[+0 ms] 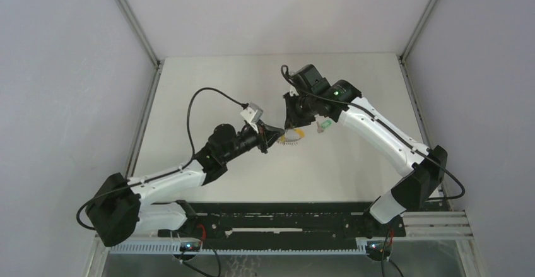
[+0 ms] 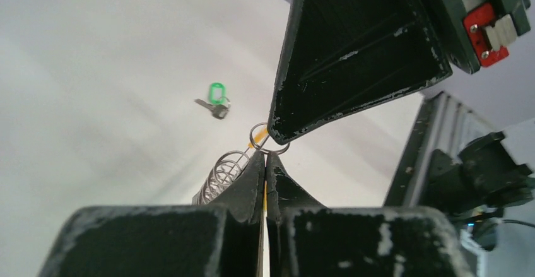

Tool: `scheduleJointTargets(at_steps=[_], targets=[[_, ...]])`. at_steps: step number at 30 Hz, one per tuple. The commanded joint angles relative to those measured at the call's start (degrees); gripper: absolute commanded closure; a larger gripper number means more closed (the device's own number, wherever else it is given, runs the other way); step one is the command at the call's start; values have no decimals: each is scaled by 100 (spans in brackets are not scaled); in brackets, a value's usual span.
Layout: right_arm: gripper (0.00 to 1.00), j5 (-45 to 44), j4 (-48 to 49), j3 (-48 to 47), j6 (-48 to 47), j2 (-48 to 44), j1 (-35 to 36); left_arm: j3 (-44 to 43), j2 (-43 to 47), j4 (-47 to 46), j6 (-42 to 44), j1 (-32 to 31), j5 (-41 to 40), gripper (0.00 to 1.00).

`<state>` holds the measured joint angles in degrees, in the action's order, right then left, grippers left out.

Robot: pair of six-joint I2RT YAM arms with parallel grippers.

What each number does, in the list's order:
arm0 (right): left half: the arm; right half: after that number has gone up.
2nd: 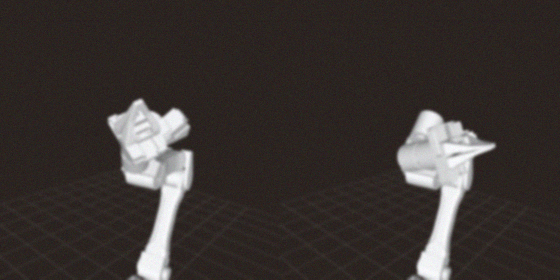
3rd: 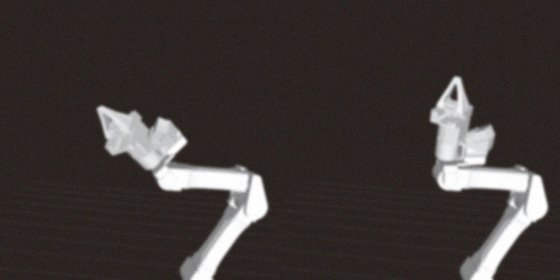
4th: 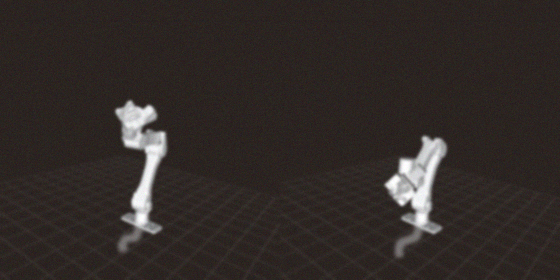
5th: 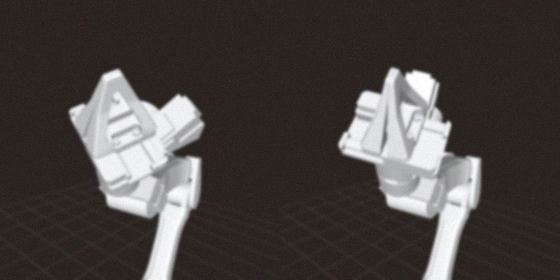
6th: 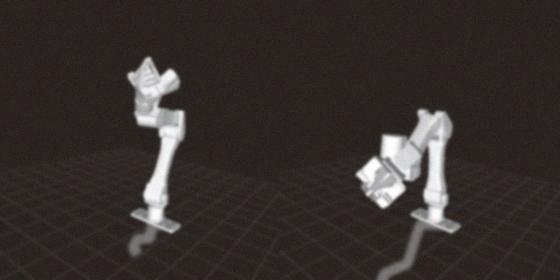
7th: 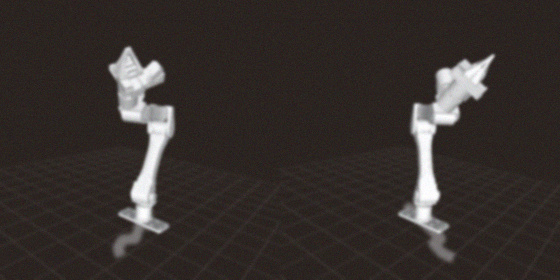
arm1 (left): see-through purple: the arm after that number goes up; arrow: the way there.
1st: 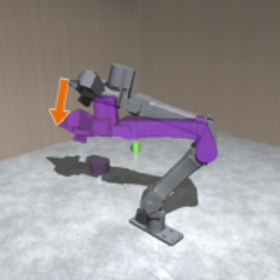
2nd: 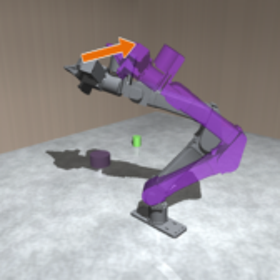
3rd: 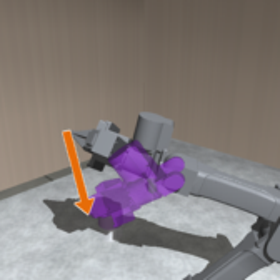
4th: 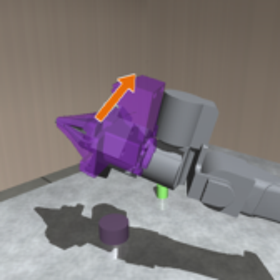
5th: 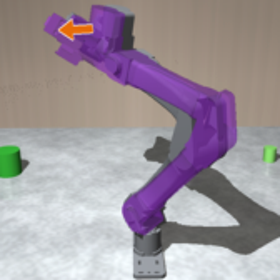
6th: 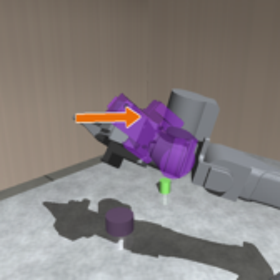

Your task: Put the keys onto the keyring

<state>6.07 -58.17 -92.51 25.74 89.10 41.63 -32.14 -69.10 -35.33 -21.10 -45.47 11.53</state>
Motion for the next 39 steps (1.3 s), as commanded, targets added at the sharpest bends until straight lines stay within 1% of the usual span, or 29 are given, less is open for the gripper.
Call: scheduleJointTargets(at_steps=[1,5,7,10,11,13,17,19,21,22,24,27,29,30,34,36,39], targets=[[100,596,200,-45,-30,-533,-119,-440,361,1384,1563,-223,-1015,100],[100,1193,285,35,-32,-569,-263,-538,468,1851,2260,-484,-1672,100],[100,1327,276,85,-49,-550,-322,-594,494,2053,2741,-773,-2172,98],[100,1486,254,147,-60,-515,-409,-600,457,2122,3489,-1188,-2827,97],[100,1513,264,172,-60,-515,-428,-600,439,2124,3659,-1255,-2899,99],[100,1524,326,229,-79,-526,-428,-546,456,2030,3717,-1282,-2705,100],[100,1267,677,554,-196,-630,-449,-370,424,1623,3427,-1275,-2382,100],[100,1256,1141,955,-287,-882,-522,-225,428,1353,3241,-1237,-2202,100],[100,1432,1702,1469,-499,-1207,-627,-144,439,1233,3065,-1155,-1909,100],[100,1438,2017,1747,-696,-1428,-633,-97,453,1170,2986,-1092,-1763,100],[95,1674,2770,2391,-1214,-1927,-624,-15,512,1064,2770,-916,-1319,100],[77,2078,3585,3128,-1992,-2592,-571,53,629,1011,2597,-620,-700,100],[70,2055,3854,3439,-2655,-2897,-415,48,706,1072,2577,-500,-401,100],[68,1987,3906,3559,-3208,-3010,-224,45,749,1100,2554,-452,-207,100],[65,1626,3901,3815,-4599,-3218,353,84,948,1145,2519,-325,252,100],[65,1501,3905,3862,-5115,-3160,513,81,1011,1199,2529,-307,347,100],[67,1499,4001,3872,-5571,-3003,592,44,1081,1330,2552,-271,471,100]])
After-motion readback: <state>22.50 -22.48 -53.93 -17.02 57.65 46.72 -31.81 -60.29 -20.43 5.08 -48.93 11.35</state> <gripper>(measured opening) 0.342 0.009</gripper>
